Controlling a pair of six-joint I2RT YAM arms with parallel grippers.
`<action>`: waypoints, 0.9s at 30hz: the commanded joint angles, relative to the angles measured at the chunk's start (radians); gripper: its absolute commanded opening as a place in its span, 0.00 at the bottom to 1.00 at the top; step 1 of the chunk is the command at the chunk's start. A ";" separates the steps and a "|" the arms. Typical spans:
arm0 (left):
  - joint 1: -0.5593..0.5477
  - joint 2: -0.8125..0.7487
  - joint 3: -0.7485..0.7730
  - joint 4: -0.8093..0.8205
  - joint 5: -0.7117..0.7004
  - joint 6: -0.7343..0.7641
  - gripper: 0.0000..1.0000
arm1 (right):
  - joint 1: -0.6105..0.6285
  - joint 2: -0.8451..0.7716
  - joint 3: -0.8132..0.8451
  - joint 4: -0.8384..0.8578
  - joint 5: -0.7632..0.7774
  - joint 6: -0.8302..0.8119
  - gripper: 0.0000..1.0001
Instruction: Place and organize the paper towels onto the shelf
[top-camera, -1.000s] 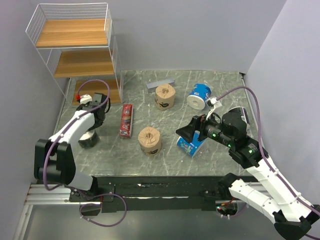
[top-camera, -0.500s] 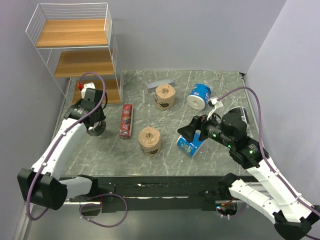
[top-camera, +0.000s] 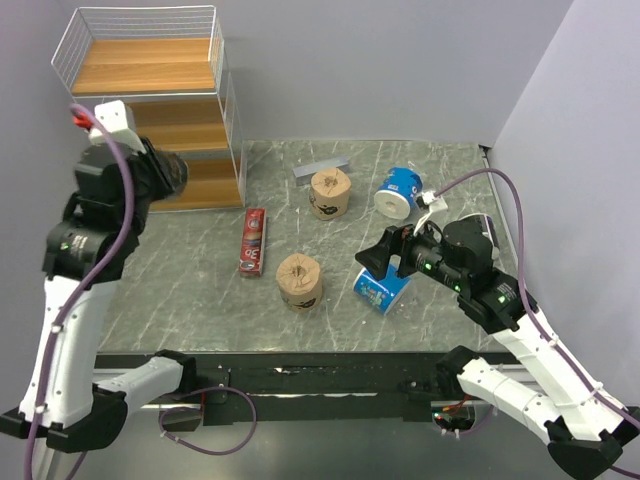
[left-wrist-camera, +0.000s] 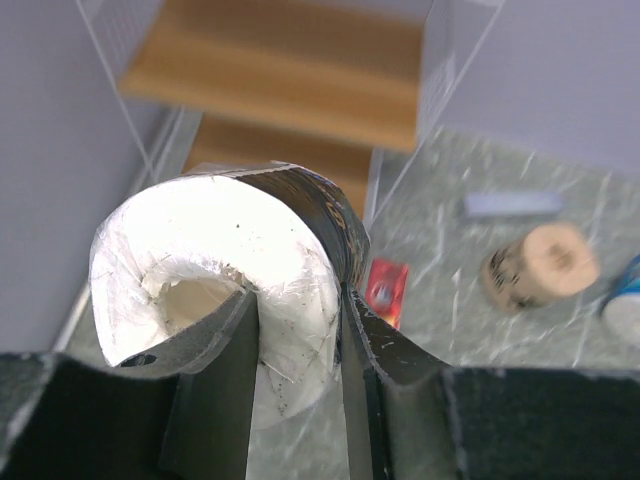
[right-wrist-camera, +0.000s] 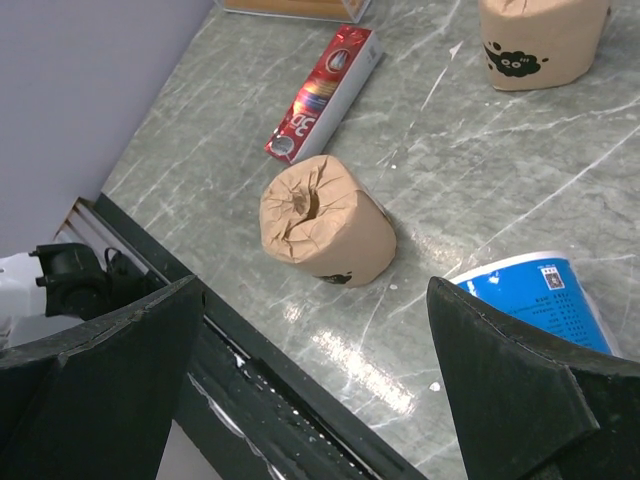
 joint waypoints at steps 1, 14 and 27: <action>-0.004 0.023 0.142 0.124 -0.001 0.120 0.01 | -0.002 0.006 0.070 -0.013 0.031 -0.015 0.99; -0.002 0.239 0.385 0.437 -0.122 0.362 0.01 | -0.002 0.023 0.125 -0.061 0.056 -0.003 0.99; 0.060 0.458 0.526 0.468 -0.099 0.413 0.04 | -0.002 -0.039 0.125 -0.097 0.091 -0.001 0.99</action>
